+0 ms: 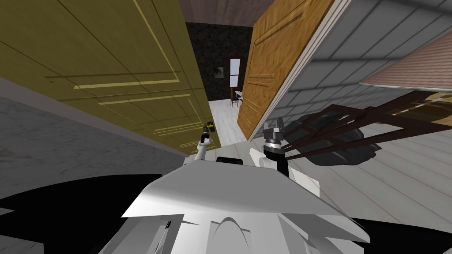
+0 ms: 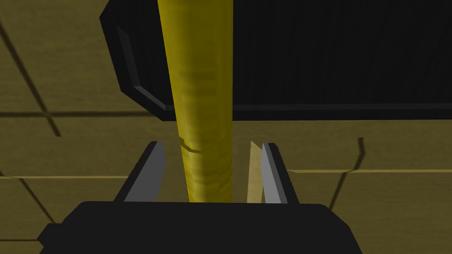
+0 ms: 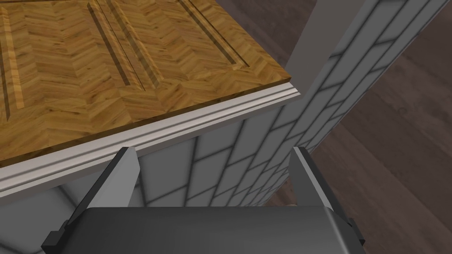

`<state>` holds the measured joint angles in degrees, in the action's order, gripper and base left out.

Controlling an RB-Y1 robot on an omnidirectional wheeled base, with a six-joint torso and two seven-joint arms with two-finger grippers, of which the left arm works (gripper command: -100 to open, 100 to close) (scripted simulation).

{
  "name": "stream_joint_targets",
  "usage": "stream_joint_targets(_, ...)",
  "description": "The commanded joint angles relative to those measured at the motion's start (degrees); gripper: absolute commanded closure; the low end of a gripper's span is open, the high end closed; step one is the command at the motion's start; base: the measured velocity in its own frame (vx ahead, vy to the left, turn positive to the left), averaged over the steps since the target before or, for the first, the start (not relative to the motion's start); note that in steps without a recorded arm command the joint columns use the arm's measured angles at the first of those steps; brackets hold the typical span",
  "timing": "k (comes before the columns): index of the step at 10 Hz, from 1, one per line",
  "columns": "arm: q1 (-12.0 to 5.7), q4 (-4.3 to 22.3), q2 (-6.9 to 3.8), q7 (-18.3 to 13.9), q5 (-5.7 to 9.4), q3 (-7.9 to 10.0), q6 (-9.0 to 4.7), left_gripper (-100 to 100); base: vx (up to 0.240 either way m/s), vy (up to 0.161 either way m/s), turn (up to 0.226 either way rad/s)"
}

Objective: Push the door open

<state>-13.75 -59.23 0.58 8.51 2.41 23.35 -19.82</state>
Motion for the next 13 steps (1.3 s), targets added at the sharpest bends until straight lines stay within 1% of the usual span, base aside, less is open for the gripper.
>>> stream_joint_targets(1,0.00,0.0,-0.07,0.0,0.00,0.03,0.09,100,-0.029,-0.016,-0.004)
stream_joint_targets(5,0.00,0.0,-0.07,0.0,0.00,0.03,0.09,100,-0.007,-0.002,-0.002)
stream_joint_targets(6,0.60,-0.5,-1.30,1.1,1.60,1.43,0.27,100,0.107,-0.018,-0.080)
stream_joint_targets(8,0.60,-0.5,-1.30,1.1,1.60,1.43,0.27,100,0.113,-0.011,-0.001)
stream_joint_targets(9,1.09,-1.0,-2.15,2.1,2.94,2.62,0.33,100,0.132,-0.021,-0.066)
stream_joint_targets(13,2.39,-2.2,-3.81,4.7,6.51,5.78,0.51,100,0.194,-0.006,-0.044)
